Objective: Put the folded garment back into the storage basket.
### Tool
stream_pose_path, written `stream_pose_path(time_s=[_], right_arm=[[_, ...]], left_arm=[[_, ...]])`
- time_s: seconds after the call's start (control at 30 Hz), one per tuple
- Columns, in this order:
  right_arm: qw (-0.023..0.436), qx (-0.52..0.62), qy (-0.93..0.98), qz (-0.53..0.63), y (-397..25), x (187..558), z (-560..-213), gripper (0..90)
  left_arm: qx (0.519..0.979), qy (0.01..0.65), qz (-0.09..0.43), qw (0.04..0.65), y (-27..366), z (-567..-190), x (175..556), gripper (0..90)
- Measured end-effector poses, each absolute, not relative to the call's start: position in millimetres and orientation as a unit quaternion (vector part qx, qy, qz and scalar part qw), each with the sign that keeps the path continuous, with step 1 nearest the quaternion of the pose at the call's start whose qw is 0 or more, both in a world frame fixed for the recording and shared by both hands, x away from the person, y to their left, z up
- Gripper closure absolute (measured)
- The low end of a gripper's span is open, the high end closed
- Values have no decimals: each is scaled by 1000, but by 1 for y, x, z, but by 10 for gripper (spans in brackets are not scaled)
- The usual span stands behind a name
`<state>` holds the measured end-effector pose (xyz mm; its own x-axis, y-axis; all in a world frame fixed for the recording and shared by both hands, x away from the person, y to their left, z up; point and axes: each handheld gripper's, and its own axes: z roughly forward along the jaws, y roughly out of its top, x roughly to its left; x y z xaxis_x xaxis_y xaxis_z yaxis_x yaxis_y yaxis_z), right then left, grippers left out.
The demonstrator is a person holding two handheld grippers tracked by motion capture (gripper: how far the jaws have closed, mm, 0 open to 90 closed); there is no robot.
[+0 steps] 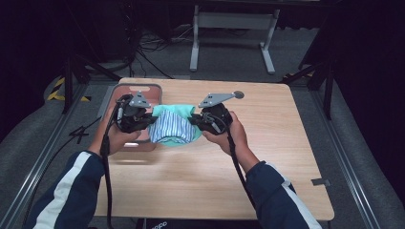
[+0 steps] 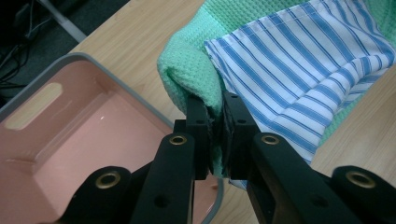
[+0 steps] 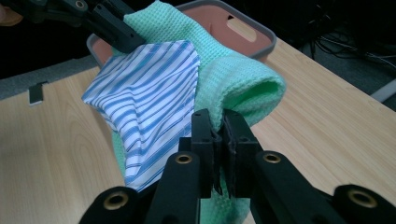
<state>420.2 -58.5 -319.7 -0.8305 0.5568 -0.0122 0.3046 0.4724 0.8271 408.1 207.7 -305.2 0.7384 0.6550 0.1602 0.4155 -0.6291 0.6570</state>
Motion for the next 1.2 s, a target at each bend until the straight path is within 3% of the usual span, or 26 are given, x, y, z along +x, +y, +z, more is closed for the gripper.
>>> stream_pose_path(time_s=[1.2], right_arm=[[121,206,863,444,64,452,-316,842]], left_arm=[[844,389,234,285,309,-297,414,833]])
